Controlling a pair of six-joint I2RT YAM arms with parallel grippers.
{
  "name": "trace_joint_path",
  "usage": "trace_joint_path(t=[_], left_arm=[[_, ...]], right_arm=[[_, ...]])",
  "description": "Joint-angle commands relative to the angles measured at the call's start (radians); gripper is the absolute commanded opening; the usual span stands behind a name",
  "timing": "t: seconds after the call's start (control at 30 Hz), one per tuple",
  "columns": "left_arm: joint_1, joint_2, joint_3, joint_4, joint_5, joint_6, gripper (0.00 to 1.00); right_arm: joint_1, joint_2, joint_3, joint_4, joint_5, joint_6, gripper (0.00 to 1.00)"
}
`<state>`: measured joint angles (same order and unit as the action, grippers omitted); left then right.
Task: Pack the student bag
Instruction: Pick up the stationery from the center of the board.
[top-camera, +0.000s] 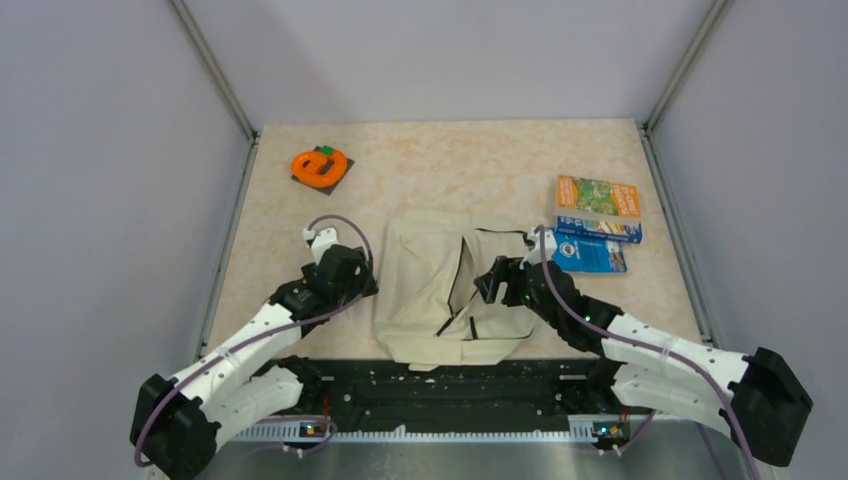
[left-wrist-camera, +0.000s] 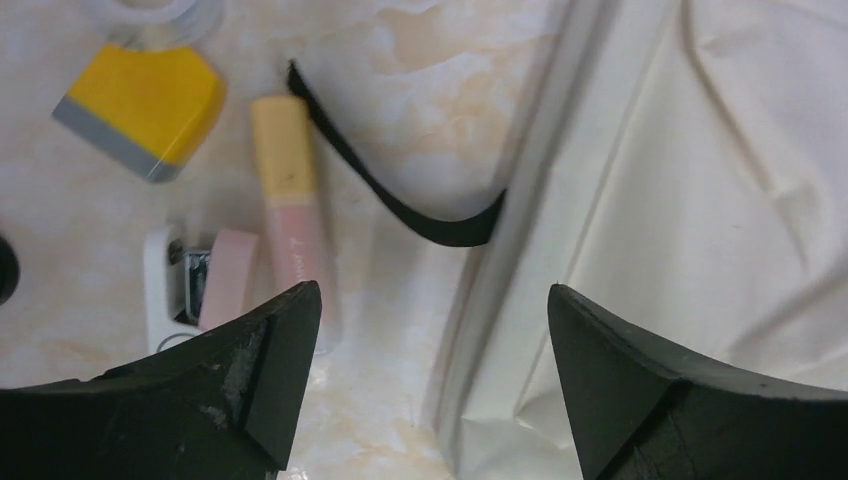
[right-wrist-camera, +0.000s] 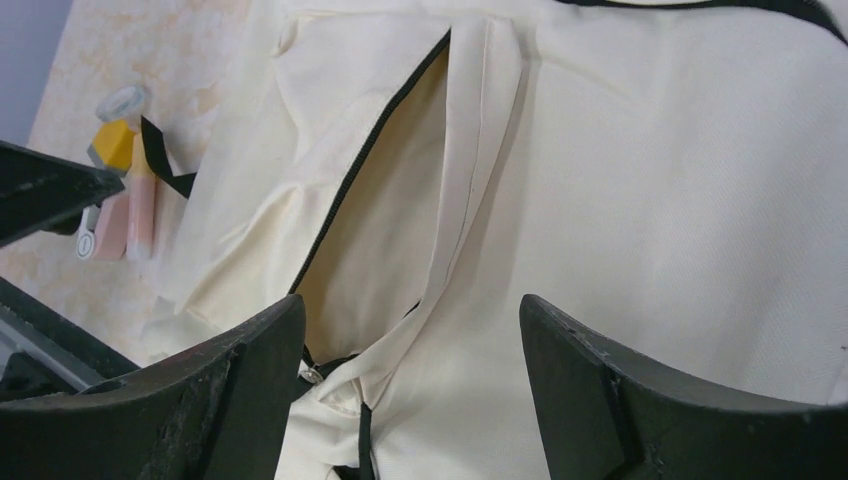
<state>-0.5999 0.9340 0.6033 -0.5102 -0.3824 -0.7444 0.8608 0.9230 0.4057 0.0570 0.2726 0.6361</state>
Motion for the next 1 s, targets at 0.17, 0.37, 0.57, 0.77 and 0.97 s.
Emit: trace_joint_path(t=[0.17, 0.37, 0.57, 0.77, 0.97], left_arm=[[0.086, -0.04, -0.102, -0.04, -0.039, -0.106, 0.75], [0.103, 0.006, -0.123, -0.011, -0.042, -0.11, 0.67], [0.111, 0.066, -0.129, 0.025, -0.039, -0.117, 0.59], [0.112, 0.071, -0.152, 0.056, -0.073, -0.147, 0.57], [0.112, 0.082, -0.173, 0.076, -0.078, -0.16, 0.54]], right_arm=[[-0.013, -0.098, -0.004, -0.054, 0.069, -0.014, 0.77], [-0.012, -0.105, -0.01, -0.054, 0.076, -0.012, 0.77], [-0.012, -0.101, -0.011, -0.054, 0.077, -0.008, 0.77], [-0.013, -0.093, -0.013, -0.054, 0.079, -0.005, 0.77], [-0.012, -0.085, -0.01, -0.054, 0.079, -0.003, 0.77]])
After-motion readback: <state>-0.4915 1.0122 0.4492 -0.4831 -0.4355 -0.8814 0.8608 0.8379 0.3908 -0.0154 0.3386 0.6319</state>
